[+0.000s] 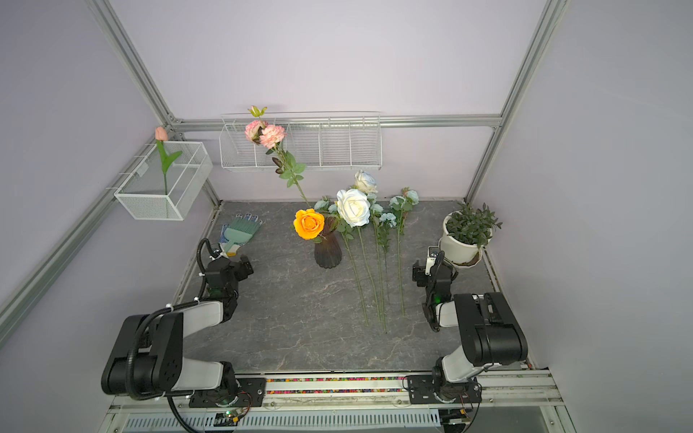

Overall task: Pick out blue flowers from the vase
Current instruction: Reset both arms

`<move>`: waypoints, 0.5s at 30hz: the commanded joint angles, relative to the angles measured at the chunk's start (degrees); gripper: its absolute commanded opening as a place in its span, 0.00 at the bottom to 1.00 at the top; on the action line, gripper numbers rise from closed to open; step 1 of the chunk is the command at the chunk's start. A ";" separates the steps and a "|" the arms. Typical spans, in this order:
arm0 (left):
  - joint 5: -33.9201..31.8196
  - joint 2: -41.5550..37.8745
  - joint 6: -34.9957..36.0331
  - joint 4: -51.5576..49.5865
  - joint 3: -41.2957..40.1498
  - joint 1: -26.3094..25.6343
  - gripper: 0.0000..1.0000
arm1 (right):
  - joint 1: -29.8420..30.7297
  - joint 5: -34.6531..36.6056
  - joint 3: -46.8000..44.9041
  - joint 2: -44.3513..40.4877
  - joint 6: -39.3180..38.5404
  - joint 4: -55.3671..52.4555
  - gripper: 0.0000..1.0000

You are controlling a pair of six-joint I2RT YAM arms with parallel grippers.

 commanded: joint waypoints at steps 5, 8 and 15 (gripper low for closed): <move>4.14 3.03 3.67 8.27 0.41 -0.67 0.99 | -0.45 0.79 2.16 -0.08 -0.19 2.63 0.88; 4.11 3.00 3.71 7.89 0.51 -0.70 0.99 | -0.48 3.22 2.01 -0.17 0.46 2.80 0.88; 3.83 2.61 3.18 6.62 0.84 -0.66 0.99 | -0.32 3.23 1.84 -0.14 0.27 2.98 0.88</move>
